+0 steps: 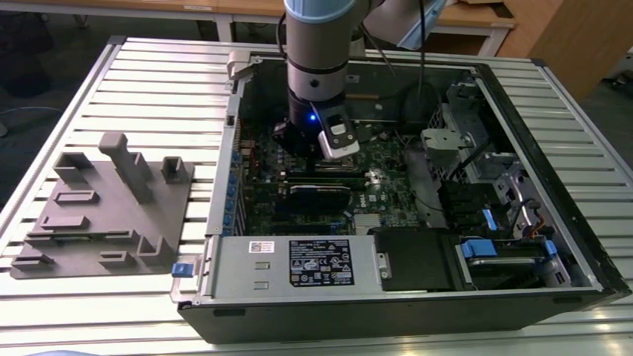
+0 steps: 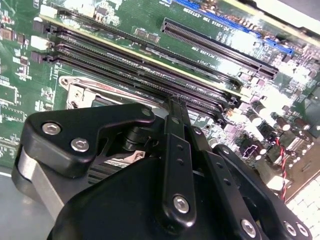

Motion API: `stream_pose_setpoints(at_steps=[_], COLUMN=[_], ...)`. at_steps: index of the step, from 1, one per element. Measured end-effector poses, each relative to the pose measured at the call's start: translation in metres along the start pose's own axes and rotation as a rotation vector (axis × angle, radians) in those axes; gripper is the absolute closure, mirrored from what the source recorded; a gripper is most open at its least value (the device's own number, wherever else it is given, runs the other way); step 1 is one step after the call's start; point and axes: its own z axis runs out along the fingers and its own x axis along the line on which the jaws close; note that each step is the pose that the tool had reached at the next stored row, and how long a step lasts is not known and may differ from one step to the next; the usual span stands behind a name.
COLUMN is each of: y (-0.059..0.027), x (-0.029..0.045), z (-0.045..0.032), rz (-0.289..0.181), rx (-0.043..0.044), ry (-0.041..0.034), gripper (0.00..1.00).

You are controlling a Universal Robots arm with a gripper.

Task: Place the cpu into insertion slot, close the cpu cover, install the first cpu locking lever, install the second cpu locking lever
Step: 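Install the second cpu locking lever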

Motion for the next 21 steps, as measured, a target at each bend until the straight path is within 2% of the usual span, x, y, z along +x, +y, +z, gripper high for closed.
stream_pose_setpoints(at_steps=[5,10,16,21], y=[0.0000,-0.0001,-0.0005,-0.0007], x=[0.0004,0.0011,0.0034,0.0047], z=[0.0007,0.0013,0.0021,0.0028], rz=[-0.023,-0.041,-0.043,-0.043], rx=[-0.0050,-0.0255,-0.0303,-0.0520], ry=[0.0009,0.0039,0.0045,0.0072], gripper=[0.89,0.89,0.89,0.89])
